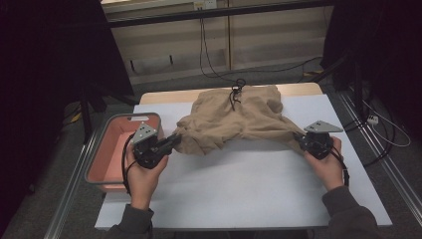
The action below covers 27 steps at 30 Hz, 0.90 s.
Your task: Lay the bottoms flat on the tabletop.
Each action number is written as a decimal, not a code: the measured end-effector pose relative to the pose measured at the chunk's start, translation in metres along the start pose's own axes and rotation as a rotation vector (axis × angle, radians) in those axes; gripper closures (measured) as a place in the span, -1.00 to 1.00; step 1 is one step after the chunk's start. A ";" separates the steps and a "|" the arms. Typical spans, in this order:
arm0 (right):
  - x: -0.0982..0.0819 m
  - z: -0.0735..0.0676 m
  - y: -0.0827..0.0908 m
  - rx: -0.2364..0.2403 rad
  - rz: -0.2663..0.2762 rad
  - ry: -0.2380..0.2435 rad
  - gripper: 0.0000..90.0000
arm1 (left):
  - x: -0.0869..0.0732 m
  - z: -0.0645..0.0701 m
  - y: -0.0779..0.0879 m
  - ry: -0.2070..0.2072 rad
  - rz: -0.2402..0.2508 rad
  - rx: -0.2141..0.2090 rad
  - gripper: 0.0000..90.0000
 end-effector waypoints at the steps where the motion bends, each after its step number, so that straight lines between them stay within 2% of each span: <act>1: 0.000 0.002 0.001 0.001 0.001 -0.013 1.00 | -0.001 -0.001 0.000 0.000 -0.002 -0.002 0.92; 4: -0.002 0.009 0.001 -0.011 0.001 -0.034 1.00 | -0.003 -0.001 -0.002 0.005 -0.004 0.000 0.92; 6: -0.002 0.013 0.003 -0.042 0.002 -0.037 1.00 | -0.002 -0.002 -0.001 0.011 -0.001 0.001 0.93; 8: 0.000 0.017 0.005 -0.044 0.011 -0.046 1.00 | -0.001 -0.003 0.001 0.015 0.010 0.007 0.93; 10: -0.001 0.019 0.006 -0.026 0.007 -0.057 0.99 | -0.002 -0.003 0.000 0.022 -0.003 -0.002 0.93; 11: -0.003 0.018 0.005 0.001 0.000 -0.055 0.99 | -0.003 -0.001 -0.002 0.016 -0.006 -0.008 0.93; 15: -0.007 0.005 -0.002 0.052 -0.028 -0.017 0.92 | -0.008 0.003 -0.012 0.006 -0.036 -0.016 0.93; 17: -0.005 -0.002 -0.004 0.066 -0.036 0.015 0.74 | -0.009 0.004 -0.014 0.012 -0.040 -0.018 0.93; 21: -0.001 -0.019 -0.003 0.108 -0.032 0.062 0.00 | -0.010 0.004 -0.015 0.005 -0.047 -0.018 0.93; 22: 0.000 -0.025 -0.003 0.132 -0.030 0.070 -0.15 | -0.010 0.004 -0.016 0.006 -0.048 -0.020 0.93; 25: 0.005 -0.040 -0.001 0.170 -0.025 0.088 -0.42 | -0.012 0.004 -0.017 0.001 -0.059 -0.020 0.93; 27: 0.009 -0.050 -0.001 0.197 -0.017 0.084 -0.49 | -0.012 0.005 -0.018 0.007 -0.058 -0.019 0.93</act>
Point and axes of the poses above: each handheld gripper's, and its own axes: y roughly backward along the jaws, x roughly out of its top, z roughly to its right, the point moved 4 cm from there along -y, roughly forward along the jaws, and after that the axes turned 1 degree about -z, right-handed, at the moved point
